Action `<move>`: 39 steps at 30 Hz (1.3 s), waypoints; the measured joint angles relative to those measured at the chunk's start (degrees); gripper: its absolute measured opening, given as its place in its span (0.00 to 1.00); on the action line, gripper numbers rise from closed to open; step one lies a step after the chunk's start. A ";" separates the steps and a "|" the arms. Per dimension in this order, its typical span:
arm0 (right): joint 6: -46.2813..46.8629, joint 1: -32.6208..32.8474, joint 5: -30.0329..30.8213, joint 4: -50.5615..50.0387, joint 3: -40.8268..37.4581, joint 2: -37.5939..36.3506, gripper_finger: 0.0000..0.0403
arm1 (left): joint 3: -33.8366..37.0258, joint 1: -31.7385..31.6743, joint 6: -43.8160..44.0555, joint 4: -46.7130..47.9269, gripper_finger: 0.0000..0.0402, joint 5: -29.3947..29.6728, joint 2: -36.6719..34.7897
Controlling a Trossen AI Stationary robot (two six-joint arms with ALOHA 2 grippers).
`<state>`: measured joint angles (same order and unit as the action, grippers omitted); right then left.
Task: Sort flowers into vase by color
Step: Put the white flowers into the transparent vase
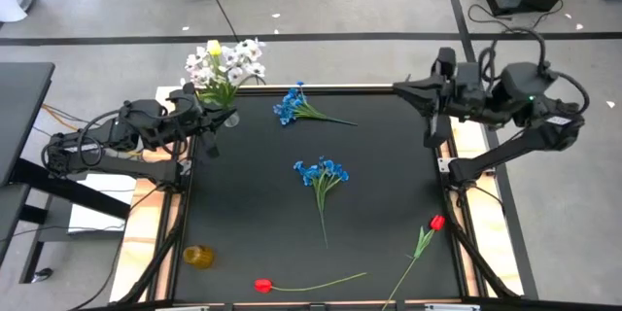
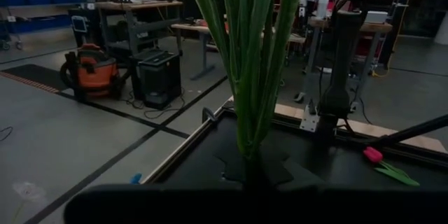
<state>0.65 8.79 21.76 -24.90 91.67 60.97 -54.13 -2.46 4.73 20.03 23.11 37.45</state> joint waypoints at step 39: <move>-6.62 -2.18 -0.81 36.73 -69.87 -41.97 0.02 | 0.00 0.04 0.68 -1.44 0.00 -1.25 0.02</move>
<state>-5.98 6.61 20.95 11.83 21.80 19.00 -54.13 -2.42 5.41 18.59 21.87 37.47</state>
